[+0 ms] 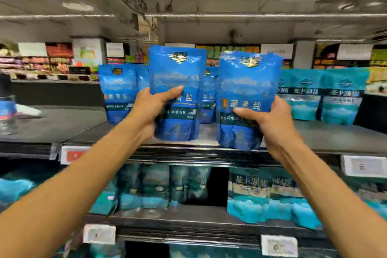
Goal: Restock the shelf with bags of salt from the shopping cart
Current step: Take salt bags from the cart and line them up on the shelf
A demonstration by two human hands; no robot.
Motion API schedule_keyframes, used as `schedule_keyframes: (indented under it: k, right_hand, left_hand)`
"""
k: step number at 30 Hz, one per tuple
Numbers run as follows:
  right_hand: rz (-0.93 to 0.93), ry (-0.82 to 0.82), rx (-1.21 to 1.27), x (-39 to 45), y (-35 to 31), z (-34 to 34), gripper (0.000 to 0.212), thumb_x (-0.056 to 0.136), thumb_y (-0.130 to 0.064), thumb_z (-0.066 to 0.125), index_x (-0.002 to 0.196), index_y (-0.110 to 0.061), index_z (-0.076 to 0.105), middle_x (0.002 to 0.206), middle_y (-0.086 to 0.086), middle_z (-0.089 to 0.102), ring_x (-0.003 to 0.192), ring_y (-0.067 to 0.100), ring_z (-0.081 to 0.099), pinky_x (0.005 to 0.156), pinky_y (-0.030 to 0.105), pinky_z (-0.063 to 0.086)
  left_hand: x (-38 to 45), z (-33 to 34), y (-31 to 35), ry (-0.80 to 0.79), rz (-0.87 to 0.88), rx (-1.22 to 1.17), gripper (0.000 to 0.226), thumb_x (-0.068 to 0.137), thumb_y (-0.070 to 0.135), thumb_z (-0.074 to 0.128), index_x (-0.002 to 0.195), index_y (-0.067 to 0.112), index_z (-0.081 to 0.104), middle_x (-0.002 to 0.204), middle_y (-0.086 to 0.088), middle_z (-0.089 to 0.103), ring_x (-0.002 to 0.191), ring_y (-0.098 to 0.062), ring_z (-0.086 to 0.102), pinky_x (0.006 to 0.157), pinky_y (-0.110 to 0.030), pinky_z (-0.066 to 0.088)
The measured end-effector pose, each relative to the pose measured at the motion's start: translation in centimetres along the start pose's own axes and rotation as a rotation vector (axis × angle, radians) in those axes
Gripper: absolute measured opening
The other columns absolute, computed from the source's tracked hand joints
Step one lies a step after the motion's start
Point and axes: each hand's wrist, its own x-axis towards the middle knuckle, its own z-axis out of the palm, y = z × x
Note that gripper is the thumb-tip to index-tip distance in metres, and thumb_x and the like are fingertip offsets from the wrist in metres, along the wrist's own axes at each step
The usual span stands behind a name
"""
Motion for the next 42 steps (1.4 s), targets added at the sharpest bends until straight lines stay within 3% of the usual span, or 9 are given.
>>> schedule_keyframes:
  k: [3,10,14,18,21,24,31,38,42]
  right_hand:
    - [0.056,0.004,-0.013,4.6,2.4,3.6,0.041,0.065,0.007,0.082,0.101,-0.008,0.068,0.094,0.003,0.078,0.08,0.017,0.074,0.073,0.034,0.06]
    - [0.238,-0.009,-0.108,9.3,7.7,7.0,0.037,0.068,0.004,0.085,0.089,-0.007,0.057,0.083,-0.001,0.069,0.076,0.018,0.068,0.088,0.044,0.058]
    - [0.249,-0.217,-0.319,9.8,7.8,5.1,0.034,0.067,-0.005,0.088,0.082,-0.015,0.06,0.068,-0.008,0.071,0.066,0.011,0.065,0.049,0.017,0.049]
    - [0.306,-0.327,-0.482,9.4,7.6,3.8,0.035,0.067,-0.015,0.09,0.082,-0.017,0.059,0.053,-0.013,0.064,0.063,0.012,0.057,0.056,0.03,0.045]
    - [0.298,-0.317,-0.517,9.6,7.7,4.1,0.037,0.067,-0.015,0.09,0.093,-0.008,0.065,0.081,0.007,0.074,0.079,0.023,0.064,0.066,0.04,0.052]
    - [0.265,-0.279,-0.559,10.1,7.9,4.1,0.042,0.066,-0.018,0.091,0.097,-0.012,0.065,0.096,0.013,0.074,0.093,0.03,0.07,0.073,0.046,0.058]
    - [0.272,-0.26,-0.527,10.3,8.8,3.6,0.053,0.062,-0.023,0.092,0.106,-0.016,0.061,0.11,0.007,0.068,0.102,0.033,0.064,0.079,0.051,0.058]
    - [0.246,-0.293,-0.482,10.4,9.2,3.1,0.041,0.066,-0.012,0.09,0.097,-0.024,0.066,0.097,0.0,0.073,0.097,0.029,0.069,0.078,0.053,0.059]
    - [0.249,-0.266,-0.504,11.2,9.8,5.0,0.039,0.066,-0.017,0.091,0.084,-0.025,0.058,0.079,-0.005,0.056,0.076,0.021,0.059,0.063,0.039,0.054]
  left_hand:
    - [4.6,-1.7,-0.4,0.079,-0.035,0.012,0.056,0.07,0.023,0.087,0.116,0.004,0.06,0.103,-0.013,0.075,0.092,-0.03,0.073,0.075,-0.051,0.059]
    - [11.6,-2.7,-6.4,0.056,-0.023,0.111,0.018,0.076,0.013,0.081,0.085,0.016,0.065,0.072,0.008,0.075,0.068,-0.006,0.071,0.067,-0.025,0.053]
    - [12.3,-5.5,-7.4,-0.102,0.071,0.611,0.016,0.068,0.026,0.088,0.075,0.026,0.073,0.065,0.01,0.071,0.057,-0.009,0.062,0.056,-0.026,0.049]
    - [11.5,-7.2,-7.6,-0.113,0.05,1.109,0.053,0.057,0.056,0.087,0.081,0.011,0.072,0.067,-0.003,0.073,0.068,-0.016,0.069,0.069,-0.038,0.056]
    - [11.4,-6.5,-6.7,-0.063,0.051,1.304,0.063,0.054,0.061,0.085,0.069,0.004,0.062,0.056,-0.006,0.066,0.055,-0.018,0.064,0.052,-0.034,0.049]
    - [11.9,-5.7,-5.8,-0.106,-0.031,1.298,0.054,0.058,0.051,0.088,0.066,0.006,0.06,0.051,-0.001,0.067,0.039,-0.017,0.064,0.045,-0.03,0.055]
    - [12.2,-5.0,-5.0,-0.136,-0.156,1.282,0.05,0.064,0.043,0.088,0.072,0.006,0.055,0.051,-0.006,0.069,0.046,-0.021,0.069,0.047,-0.026,0.055]
    - [12.1,-4.7,-5.4,-0.113,-0.182,1.244,0.044,0.068,0.04,0.086,0.075,0.007,0.058,0.051,-0.006,0.069,0.047,-0.021,0.069,0.044,-0.025,0.052]
    - [12.0,-4.4,-5.3,-0.121,-0.176,1.168,0.04,0.069,0.028,0.087,0.079,0.002,0.059,0.052,-0.009,0.069,0.046,-0.02,0.069,0.039,-0.026,0.052]
